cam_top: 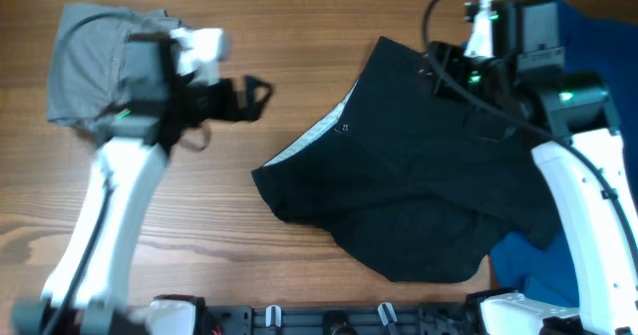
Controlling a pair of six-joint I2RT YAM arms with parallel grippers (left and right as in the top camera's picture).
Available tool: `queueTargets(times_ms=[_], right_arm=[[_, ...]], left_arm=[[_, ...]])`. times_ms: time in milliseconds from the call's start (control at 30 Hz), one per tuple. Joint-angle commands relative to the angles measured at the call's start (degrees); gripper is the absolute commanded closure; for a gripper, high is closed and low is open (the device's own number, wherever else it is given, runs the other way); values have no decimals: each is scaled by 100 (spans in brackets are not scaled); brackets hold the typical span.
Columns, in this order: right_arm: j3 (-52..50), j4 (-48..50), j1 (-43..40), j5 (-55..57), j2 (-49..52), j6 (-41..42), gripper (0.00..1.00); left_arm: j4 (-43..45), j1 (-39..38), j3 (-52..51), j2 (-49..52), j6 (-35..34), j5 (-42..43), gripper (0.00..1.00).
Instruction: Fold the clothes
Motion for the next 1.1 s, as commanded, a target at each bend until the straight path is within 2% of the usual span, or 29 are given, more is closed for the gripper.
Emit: queueTargets(times_ms=[0,167,267,400,433,500,567,633,700,733,800,867,1067], right_arm=[[63,-140,-175,-352,31,-7,26],[-33,-256,-175,-166,157,-17,26],[-50,-345,-173,-166,334,-61,26],[-66,-439,-173,-166,590,-155,26],[-66,-455,-173,-166,625,-155,26],[-66,-472,-173,-166,640,-160,26],[-66,-470,-173,-166,640,-160,26],[-66,-461,-173,-164,640,-162,27],[-66,-470,-173,-164,640,-162,27],[-66,-468,-173,-164,640,-164,27],[-66,-463,-173,-149,640,-162,26],[-66,-468,-173,-26,640,-164,26],[-66,-448,-173,79,640,-162,26]], left_arm=[[1047,-852,24,1412,245,-92,4],[2240,-1834,24,2806,385,-184,41],[2605,-2192,24,3145,385,-636,37],[2675,-2406,24,3379,527,-953,35],[2702,-2406,24,3425,527,-1032,36],[2697,-2400,24,3530,525,-1040,47],[2636,-2413,24,3633,525,-1040,51],[2638,-2411,24,3663,525,-1043,64],[2636,-2411,59,3644,522,-1043,93],[2638,-2404,94,3639,505,-1043,96],[2566,-2352,260,3606,496,-1058,96],[2441,-2164,544,3598,151,-1565,96],[2282,-1307,758,3598,155,-1799,96]])
